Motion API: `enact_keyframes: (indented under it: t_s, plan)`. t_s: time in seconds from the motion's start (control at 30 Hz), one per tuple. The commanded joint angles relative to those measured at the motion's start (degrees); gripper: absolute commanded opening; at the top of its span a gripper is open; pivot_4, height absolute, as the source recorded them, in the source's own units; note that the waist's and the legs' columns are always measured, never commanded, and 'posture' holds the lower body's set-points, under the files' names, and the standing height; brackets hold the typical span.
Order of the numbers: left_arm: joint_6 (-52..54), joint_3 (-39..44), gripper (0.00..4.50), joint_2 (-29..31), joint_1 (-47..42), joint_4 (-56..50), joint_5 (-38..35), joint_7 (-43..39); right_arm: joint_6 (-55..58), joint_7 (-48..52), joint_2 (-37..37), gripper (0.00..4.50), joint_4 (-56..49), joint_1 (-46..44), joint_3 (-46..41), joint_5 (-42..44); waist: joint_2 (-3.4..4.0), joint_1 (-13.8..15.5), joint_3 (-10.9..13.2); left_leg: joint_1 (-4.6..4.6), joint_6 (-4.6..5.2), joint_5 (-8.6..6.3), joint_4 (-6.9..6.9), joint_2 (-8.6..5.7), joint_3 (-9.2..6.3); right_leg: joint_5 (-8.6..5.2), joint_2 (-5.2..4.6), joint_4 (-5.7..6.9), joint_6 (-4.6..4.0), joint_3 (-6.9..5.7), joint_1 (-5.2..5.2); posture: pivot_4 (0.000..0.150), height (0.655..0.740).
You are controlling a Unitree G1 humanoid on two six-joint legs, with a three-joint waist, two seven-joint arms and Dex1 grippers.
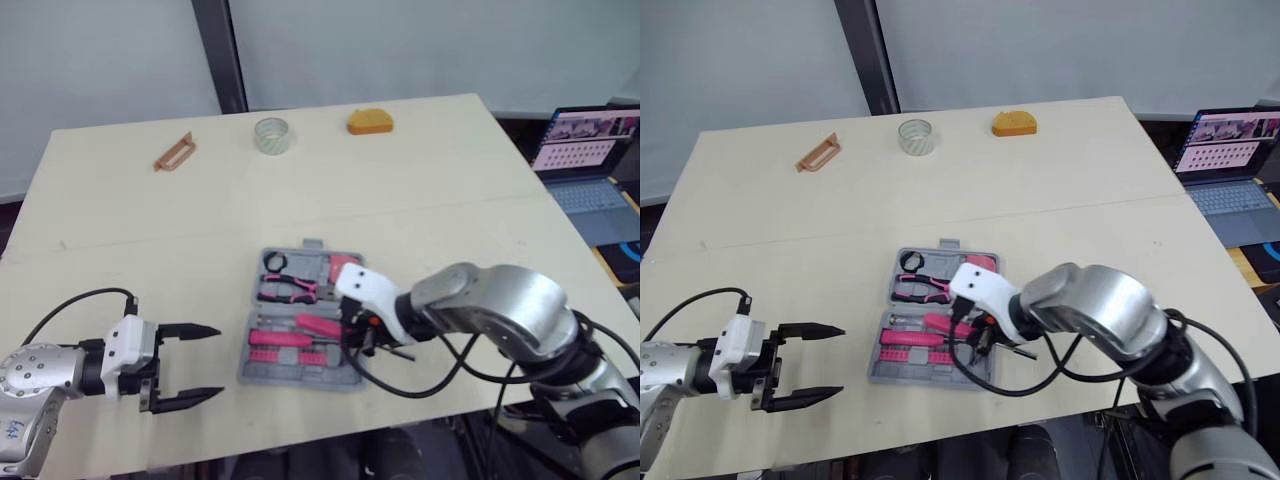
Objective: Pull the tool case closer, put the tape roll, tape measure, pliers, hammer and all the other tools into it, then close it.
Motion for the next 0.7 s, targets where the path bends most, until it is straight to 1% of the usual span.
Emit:
enact_keyframes:
  t_s: [0.03,0.13,0.23,0.33,0.53,0.7]
  plan:
    - [0.6,2.5,4.50,0.9,1.8,-2.5,-1.6,-0.7,-0.8,-0.9,3.3,0.38,1.7,-2.3,2.4,-0.8,0.00,-0.5,0.0,0.00,0.00,0.00,-0.01,0.00,0.00,0.00,0.00,0.00,0.00,0.00,-0.01,0.150,0.7400]
    - [0.8,4.2,4.50,1.2,3.3,-3.1,-2.0,-1.2,-0.5,-1.0,6.0,0.38,3.4,-3.3,3.8,-1.0,0.00,-0.5,0.0,0.00,0.00,0.00,-0.07,0.00,0.01,0.00,0.00,0.01,0.00,-0.01,-0.07,0.150,0.7400]
    - [0.1,6.6,4.50,1.7,6.8,-3.4,-1.9,-3.2,-1.0,-1.7,8.5,0.38,5.4,-3.9,6.3,-2.0,0.00,-0.8,0.0,0.01,0.00,0.00,-0.08,0.00,0.02,0.00,0.00,0.07,0.00,-0.03,-0.11,0.150,0.7400]
    - [-0.9,8.3,4.50,1.9,9.1,-3.0,-1.6,-4.8,-2.3,-1.2,9.8,0.38,7.4,-4.8,8.5,-2.7,0.00,-0.8,0.0,0.04,0.00,0.00,-0.12,0.01,0.03,0.00,0.00,0.15,0.00,-0.04,-0.14,0.150,0.7400]
    - [-3.0,10.4,4.50,1.5,10.1,-0.8,-0.8,-5.4,-5.4,-0.6,12.9,0.38,11.7,-5.5,12.5,-4.4,-0.06,-0.6,0.0,0.04,0.00,0.00,-0.03,0.01,0.03,0.00,-0.01,0.23,0.00,-0.03,-0.15,0.150,0.7400]
    - [-4.3,12.6,4.50,2.0,10.2,1.8,-0.3,-6.1,-6.5,-0.2,14.8,0.38,14.0,-5.9,14.1,-5.0,-0.07,-0.7,0.0,0.05,0.00,0.00,-0.06,0.01,0.03,0.00,-0.01,0.27,0.00,-0.04,-0.17,0.150,0.7400]
